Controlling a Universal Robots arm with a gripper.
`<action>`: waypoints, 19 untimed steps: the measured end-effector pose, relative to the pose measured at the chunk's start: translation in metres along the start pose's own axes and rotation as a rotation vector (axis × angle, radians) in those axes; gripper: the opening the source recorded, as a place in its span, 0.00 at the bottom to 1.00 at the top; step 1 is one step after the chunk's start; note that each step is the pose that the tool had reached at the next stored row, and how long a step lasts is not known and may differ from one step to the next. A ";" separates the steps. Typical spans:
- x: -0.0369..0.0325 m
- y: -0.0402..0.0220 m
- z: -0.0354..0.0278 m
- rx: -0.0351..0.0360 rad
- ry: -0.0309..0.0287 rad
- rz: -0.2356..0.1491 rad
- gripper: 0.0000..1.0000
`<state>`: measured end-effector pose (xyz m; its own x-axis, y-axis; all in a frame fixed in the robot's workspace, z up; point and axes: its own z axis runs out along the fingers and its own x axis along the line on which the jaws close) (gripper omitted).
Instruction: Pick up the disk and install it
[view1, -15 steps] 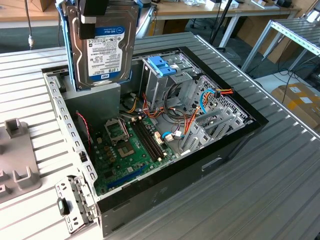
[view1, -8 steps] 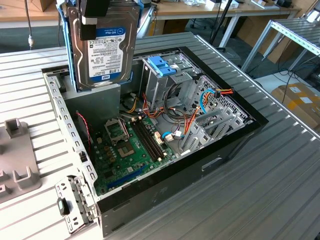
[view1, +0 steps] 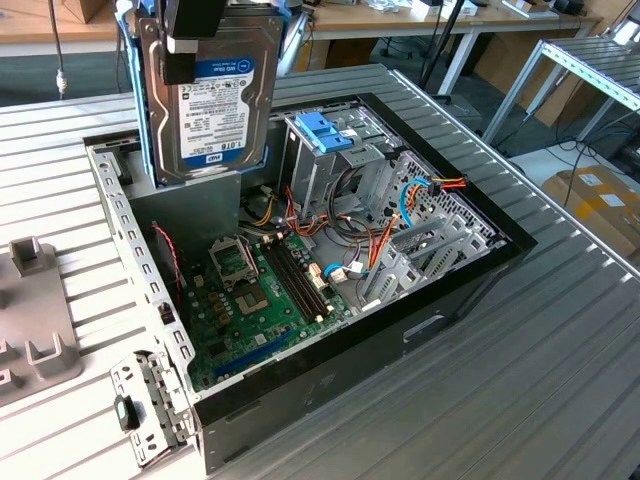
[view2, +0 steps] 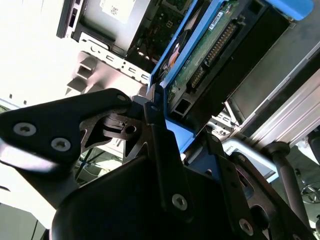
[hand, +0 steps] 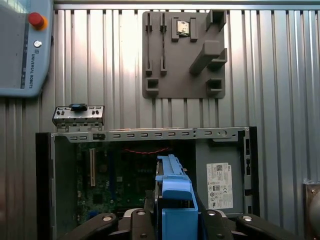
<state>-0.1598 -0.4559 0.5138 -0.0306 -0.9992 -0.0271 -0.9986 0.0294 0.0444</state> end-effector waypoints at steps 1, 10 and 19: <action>0.0008 -0.0001 0.0000 0.0000 0.0000 0.000 0.37; 0.0056 -0.0006 0.0001 0.0000 0.0000 0.000 0.37; 0.0114 -0.0012 0.0001 0.0000 -0.0001 0.000 0.37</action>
<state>-0.1590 -0.4674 0.5133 -0.0307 -0.9992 -0.0272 -0.9986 0.0294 0.0444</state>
